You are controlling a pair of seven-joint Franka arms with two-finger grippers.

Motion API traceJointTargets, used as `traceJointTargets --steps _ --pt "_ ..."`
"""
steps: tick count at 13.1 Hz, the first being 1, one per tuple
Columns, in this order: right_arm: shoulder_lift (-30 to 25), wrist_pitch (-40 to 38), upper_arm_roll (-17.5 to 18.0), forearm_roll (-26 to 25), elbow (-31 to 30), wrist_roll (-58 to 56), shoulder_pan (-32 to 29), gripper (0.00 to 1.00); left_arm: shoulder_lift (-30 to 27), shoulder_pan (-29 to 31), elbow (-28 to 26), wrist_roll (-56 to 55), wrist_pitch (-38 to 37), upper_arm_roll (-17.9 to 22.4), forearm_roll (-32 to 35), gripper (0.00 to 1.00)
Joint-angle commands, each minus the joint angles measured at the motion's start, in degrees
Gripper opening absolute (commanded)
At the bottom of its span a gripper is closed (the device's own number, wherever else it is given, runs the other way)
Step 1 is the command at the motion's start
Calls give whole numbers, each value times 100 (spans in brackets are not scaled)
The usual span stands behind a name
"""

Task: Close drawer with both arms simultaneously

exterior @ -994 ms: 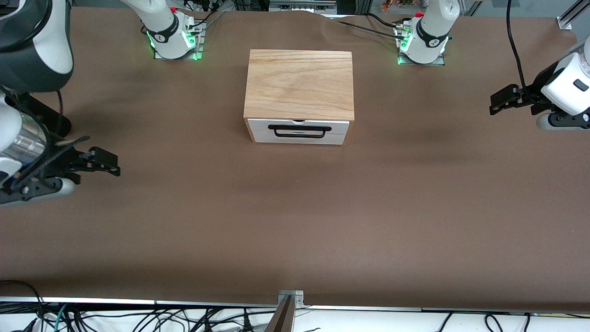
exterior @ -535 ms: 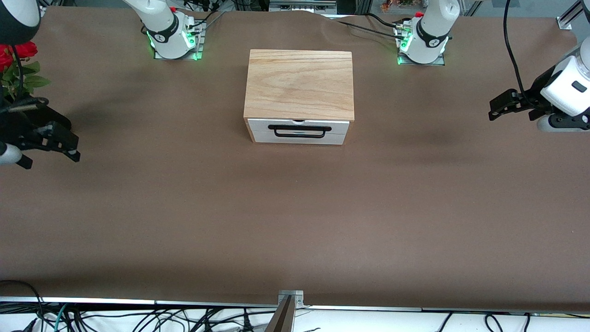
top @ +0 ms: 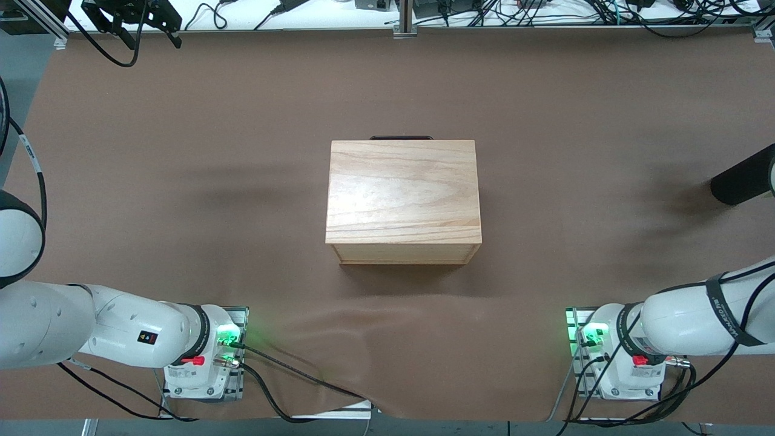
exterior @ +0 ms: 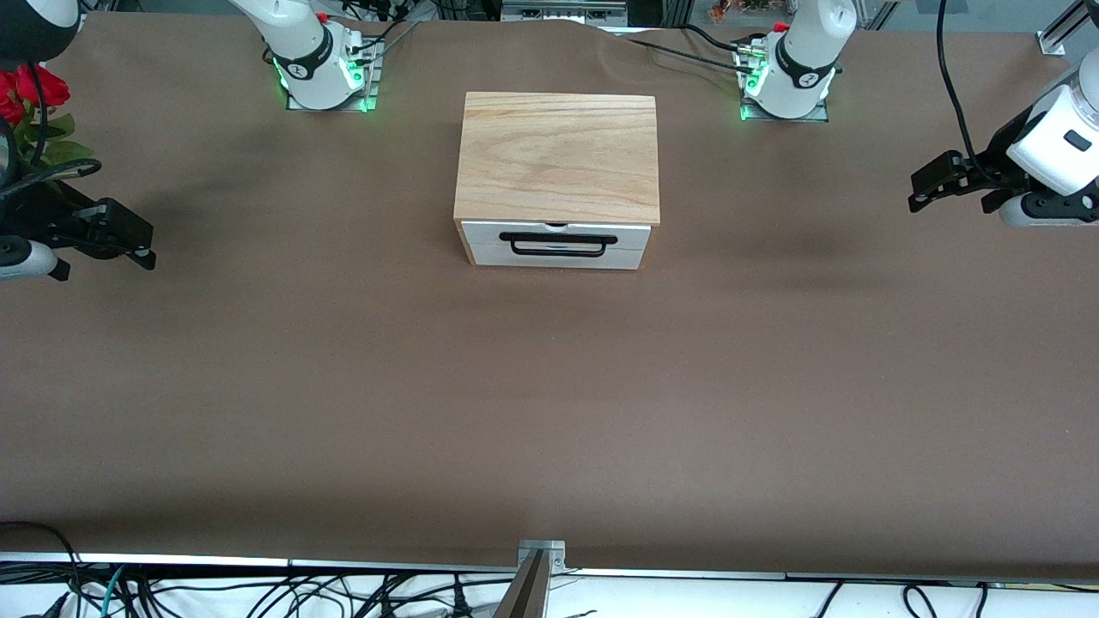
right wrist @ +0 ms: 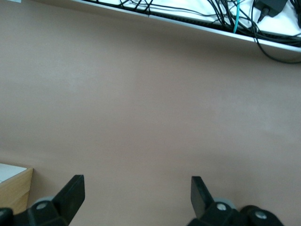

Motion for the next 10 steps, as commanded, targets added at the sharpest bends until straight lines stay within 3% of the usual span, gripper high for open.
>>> traceJointTargets --steps 1,10 --pt "-264 -27 197 -84 -353 477 -130 100 -91 15 -93 125 71 -20 91 100" --pt "-79 -89 197 -57 -283 901 -60 100 119 50 100 125 -51 6 91 100"
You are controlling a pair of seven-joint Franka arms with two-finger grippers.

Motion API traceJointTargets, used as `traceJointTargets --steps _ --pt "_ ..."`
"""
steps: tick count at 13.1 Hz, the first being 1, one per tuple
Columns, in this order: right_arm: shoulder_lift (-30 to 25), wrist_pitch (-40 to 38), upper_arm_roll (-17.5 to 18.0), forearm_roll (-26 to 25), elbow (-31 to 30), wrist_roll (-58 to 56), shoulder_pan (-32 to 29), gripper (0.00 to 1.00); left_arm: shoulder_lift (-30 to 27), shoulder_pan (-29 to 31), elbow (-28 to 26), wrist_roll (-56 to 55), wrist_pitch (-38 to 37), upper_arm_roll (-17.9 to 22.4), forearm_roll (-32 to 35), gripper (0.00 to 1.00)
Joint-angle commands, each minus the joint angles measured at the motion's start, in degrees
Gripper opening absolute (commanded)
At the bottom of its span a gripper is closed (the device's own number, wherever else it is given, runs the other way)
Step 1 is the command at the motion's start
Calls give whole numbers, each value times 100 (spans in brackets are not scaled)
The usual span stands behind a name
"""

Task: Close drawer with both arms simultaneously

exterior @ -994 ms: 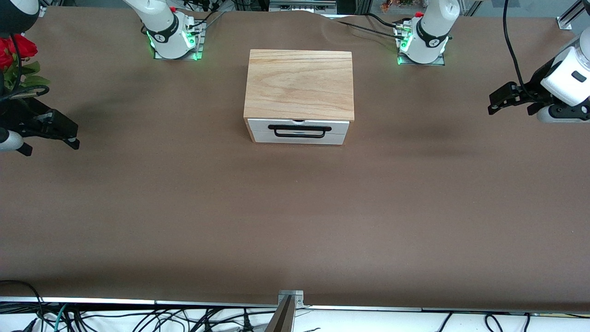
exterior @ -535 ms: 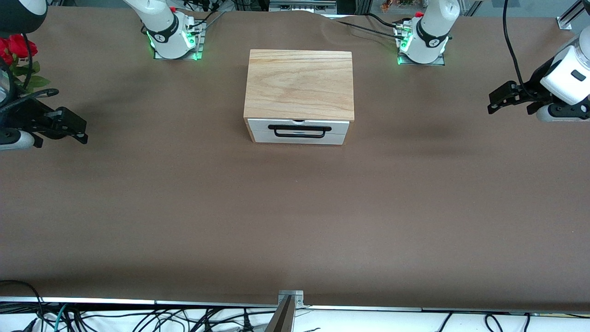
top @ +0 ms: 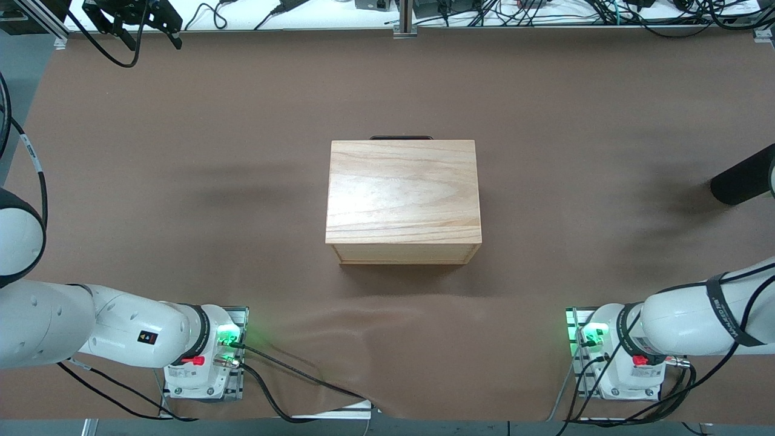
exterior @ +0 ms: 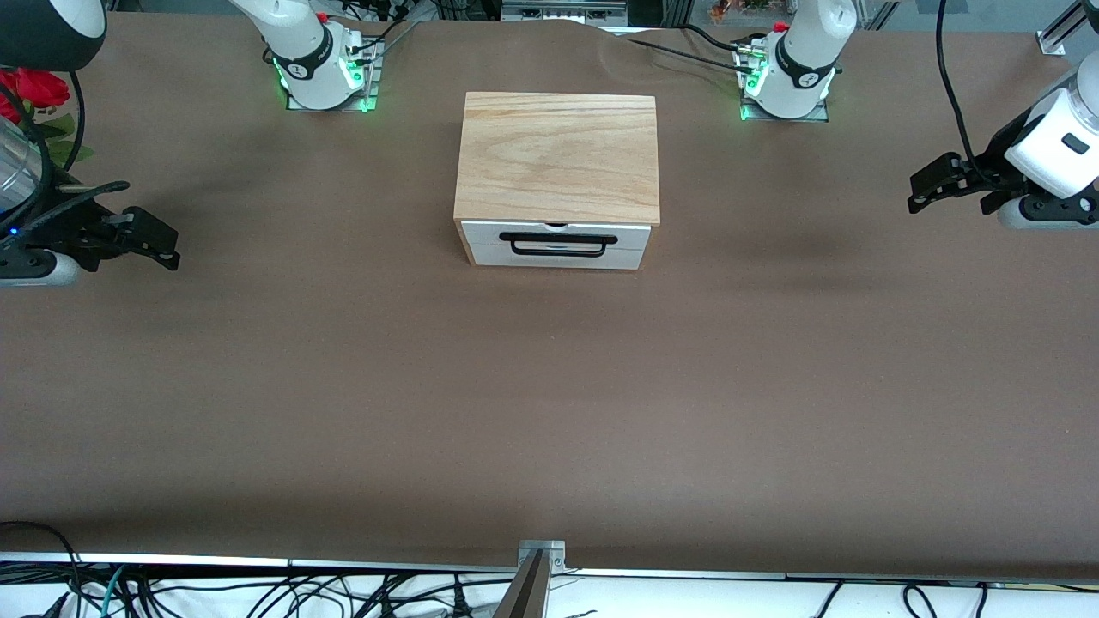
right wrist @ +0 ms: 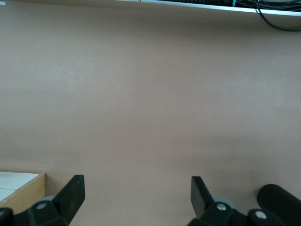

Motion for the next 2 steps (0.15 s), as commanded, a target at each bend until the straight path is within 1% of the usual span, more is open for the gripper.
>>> traceJointTargets --steps 1,2 --pt "-63 -36 71 -40 -79 96 -57 100 89 30 150 121 -78 1 91 100" --pt "-63 -36 71 -40 -79 78 -57 100 97 30 159 121 -78 1 91 100"
